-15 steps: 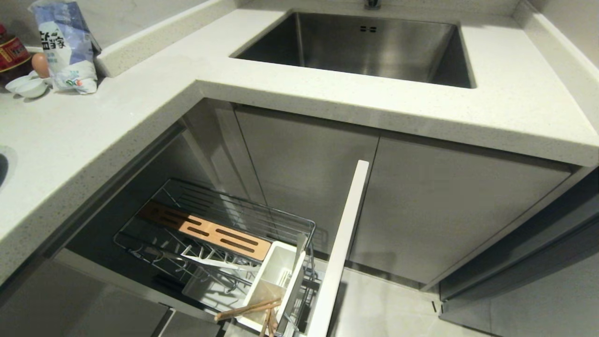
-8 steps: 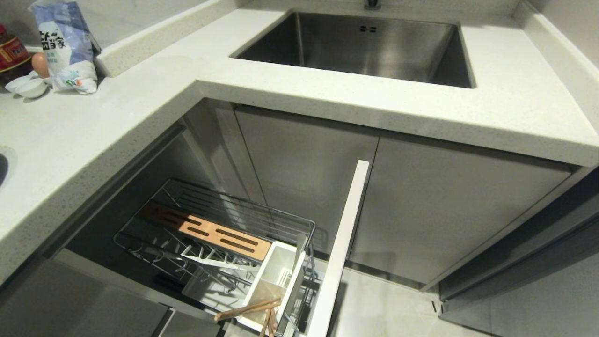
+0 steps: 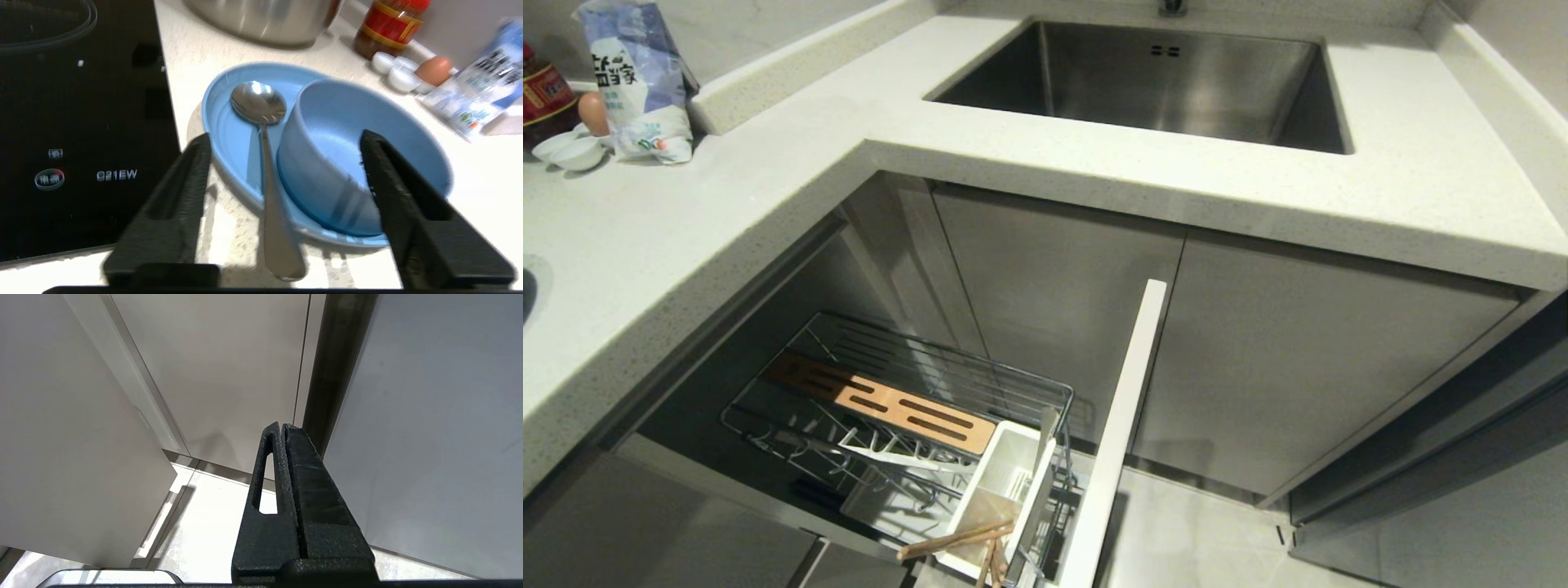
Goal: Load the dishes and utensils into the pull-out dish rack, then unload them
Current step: Take the spoon out of the cupboard, then take the chopsticks out of the cupboard
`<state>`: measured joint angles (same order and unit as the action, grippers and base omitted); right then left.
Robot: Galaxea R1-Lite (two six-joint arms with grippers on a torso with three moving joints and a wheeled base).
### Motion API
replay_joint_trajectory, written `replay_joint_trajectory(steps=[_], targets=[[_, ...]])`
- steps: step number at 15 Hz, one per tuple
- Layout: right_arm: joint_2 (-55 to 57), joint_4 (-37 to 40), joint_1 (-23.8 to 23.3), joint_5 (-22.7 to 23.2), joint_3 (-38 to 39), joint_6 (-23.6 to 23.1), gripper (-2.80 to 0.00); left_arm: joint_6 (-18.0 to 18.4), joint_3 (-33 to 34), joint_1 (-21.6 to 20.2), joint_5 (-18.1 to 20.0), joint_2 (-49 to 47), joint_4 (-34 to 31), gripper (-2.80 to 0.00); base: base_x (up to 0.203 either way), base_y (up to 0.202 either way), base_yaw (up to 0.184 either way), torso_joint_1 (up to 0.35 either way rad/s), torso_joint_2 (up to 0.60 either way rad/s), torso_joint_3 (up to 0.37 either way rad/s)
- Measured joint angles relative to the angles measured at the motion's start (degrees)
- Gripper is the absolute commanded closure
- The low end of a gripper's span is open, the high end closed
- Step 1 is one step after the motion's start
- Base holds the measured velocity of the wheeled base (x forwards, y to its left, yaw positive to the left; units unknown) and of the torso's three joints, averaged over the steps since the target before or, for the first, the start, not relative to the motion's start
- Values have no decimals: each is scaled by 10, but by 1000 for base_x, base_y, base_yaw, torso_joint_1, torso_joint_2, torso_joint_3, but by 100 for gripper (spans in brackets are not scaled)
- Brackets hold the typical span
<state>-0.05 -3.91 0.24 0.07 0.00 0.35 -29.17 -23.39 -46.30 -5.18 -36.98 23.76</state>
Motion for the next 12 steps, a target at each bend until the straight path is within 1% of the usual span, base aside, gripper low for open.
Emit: replay_joint_trajectory(steps=[3, 4, 6, 8, 10, 12], targets=[[0, 0, 0, 0, 0, 0, 0, 10, -22, 2, -1, 26, 0, -280, 0, 0, 0, 0, 0, 0], [0, 0, 0, 0, 0, 0, 0, 17, -39, 5, -1, 36, 0, 0, 0, 0, 0, 0, 0, 0], [0, 0, 0, 0, 0, 0, 0, 35, -84, 22, -1, 49, 0, 0, 0, 0, 0, 0, 0, 0], [0, 0, 0, 0, 0, 0, 0, 41, -143, 48, -1, 54, -7, 0, 0, 0, 0, 0, 0, 0], [0, 0, 0, 0, 0, 0, 0, 55, -220, 82, 2, 52, -21, 0, 0, 0, 0, 0, 0, 0], [0, 0, 0, 0, 0, 0, 0, 66, -324, 121, 18, 32, -51, 0, 0, 0, 0, 0, 0, 0]])
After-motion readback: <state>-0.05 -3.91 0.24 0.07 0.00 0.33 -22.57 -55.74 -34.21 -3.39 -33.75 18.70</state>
